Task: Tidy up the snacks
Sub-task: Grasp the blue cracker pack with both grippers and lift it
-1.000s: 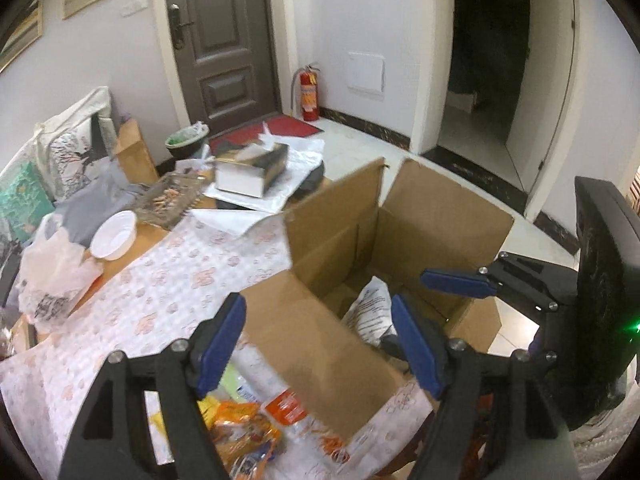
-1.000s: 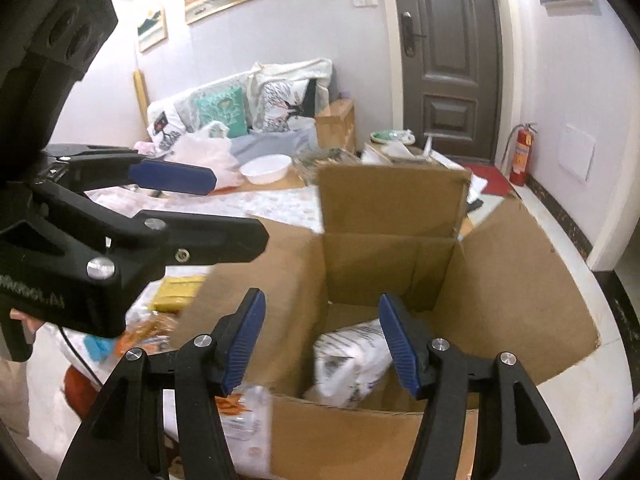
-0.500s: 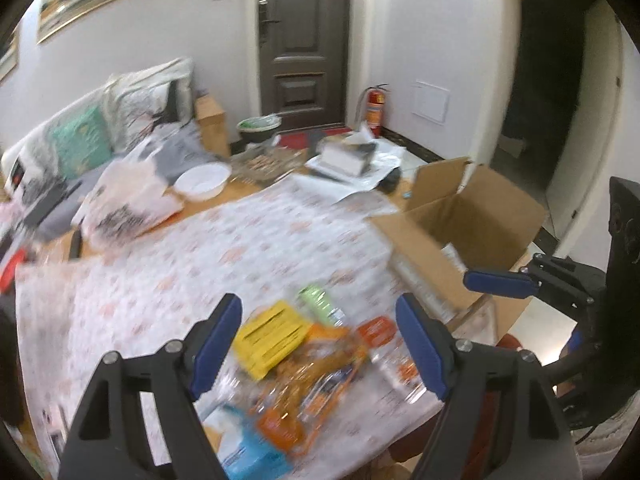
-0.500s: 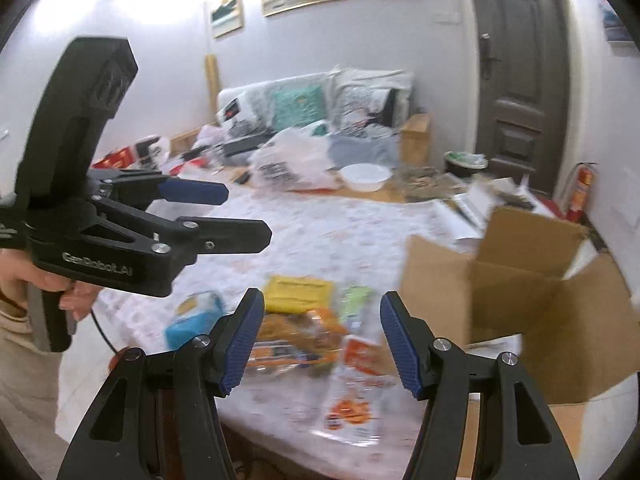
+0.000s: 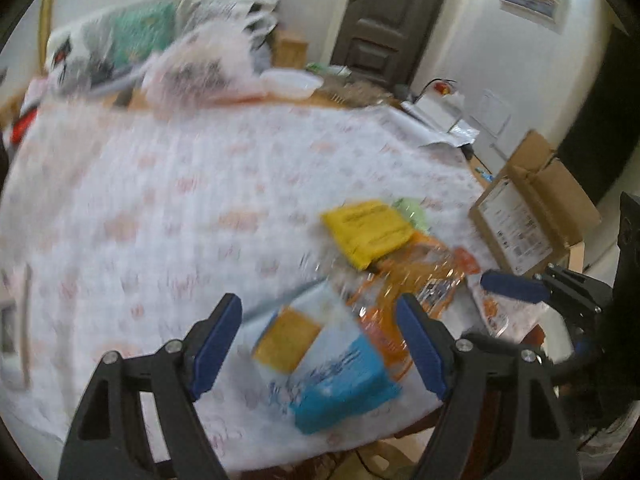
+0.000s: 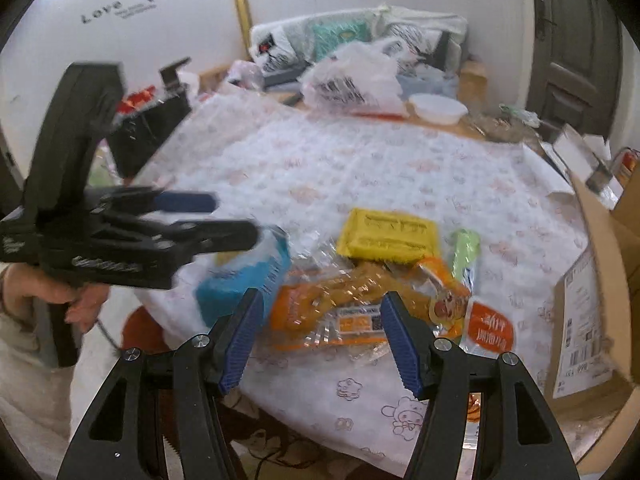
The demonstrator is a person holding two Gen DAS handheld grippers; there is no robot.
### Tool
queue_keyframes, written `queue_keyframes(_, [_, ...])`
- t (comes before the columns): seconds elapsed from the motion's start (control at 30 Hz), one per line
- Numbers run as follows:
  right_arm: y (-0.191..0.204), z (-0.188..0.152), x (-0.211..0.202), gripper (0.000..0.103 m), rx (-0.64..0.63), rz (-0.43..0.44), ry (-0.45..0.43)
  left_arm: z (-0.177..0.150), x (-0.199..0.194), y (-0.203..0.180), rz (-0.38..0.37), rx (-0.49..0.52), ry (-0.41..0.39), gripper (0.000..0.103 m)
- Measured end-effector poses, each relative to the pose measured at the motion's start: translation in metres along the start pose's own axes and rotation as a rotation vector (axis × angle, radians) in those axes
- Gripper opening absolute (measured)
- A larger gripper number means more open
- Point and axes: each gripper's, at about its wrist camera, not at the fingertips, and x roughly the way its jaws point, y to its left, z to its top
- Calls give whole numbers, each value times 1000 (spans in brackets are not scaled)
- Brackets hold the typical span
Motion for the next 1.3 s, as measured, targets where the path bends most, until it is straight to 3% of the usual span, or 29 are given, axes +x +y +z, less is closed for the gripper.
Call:
queue_keyframes(0.2, [-3, -5, 15, 58, 34, 27, 20, -18, 17, 17, -92, -120, 24, 77])
queue_keyframes(0.3, [14, -4, 17, 69, -10, 44, 17, -17, 14, 25, -106, -136, 13, 77])
queue_keyframes(0.53, [52, 3, 32, 83, -49, 92, 6, -11, 6, 43, -100, -138, -11, 77])
queue_keyframes(0.83, [85, 11, 71, 83, -82, 28, 70, -17, 5, 81, -79, -155, -22, 77])
queue_keyframes(1.17, [99, 18, 104, 82, -111, -56, 125, -23, 16, 103, -136, -192, -20, 77])
queue_keyframes(1.3, [97, 16, 106, 67, -136, -92, 143, -23, 15, 104, -154, -194, -22, 77])
